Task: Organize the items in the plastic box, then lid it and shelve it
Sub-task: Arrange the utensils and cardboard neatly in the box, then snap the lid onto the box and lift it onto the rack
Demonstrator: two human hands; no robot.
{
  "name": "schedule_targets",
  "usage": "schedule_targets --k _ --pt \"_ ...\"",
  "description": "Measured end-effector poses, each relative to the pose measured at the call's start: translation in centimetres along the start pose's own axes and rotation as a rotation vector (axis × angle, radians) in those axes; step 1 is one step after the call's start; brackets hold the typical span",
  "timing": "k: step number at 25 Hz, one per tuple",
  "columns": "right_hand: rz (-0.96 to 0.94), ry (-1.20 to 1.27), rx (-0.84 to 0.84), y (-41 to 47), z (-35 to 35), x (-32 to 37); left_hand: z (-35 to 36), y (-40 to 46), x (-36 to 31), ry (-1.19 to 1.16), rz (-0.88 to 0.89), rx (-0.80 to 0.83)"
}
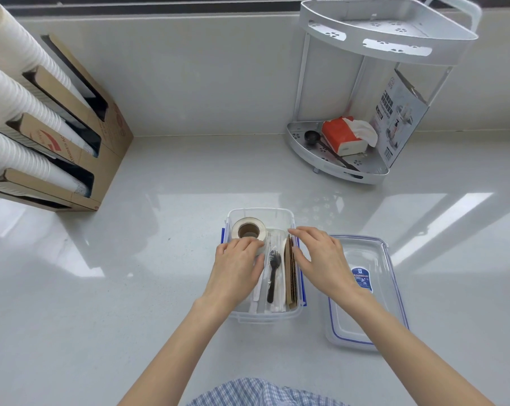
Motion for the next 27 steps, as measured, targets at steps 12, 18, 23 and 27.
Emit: schedule_targets --k 12,18,23,27 --pt "0.349 0.027 0.073 -3.1 -2.6 -7.1 3.7 2.1 -9.1 -0.062 0.191 0.07" --pt "0.507 -0.028 0.134 -4.8 -3.3 -11.2 8.0 2.4 -11.5 0.087 0.072 0.214" --pt "0.592 -0.027 0.193 -5.9 -3.1 -13.4 10.9 1.9 -11.9 0.189 -0.107 0.419" --pt "0.606 0.032 0.206 -6.2 -2.6 -13.6 11.4 1.8 -12.0 0.101 -0.148 0.443"
Point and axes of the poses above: each hand's wrist, its own y-axis towards the middle knuckle, its own z-axis out of the palm, x = y × z, the point moved 3 cm from there along y, towards the middle knuckle, and after that the axes turned 4 degrees about x, right-handed, at the moved point
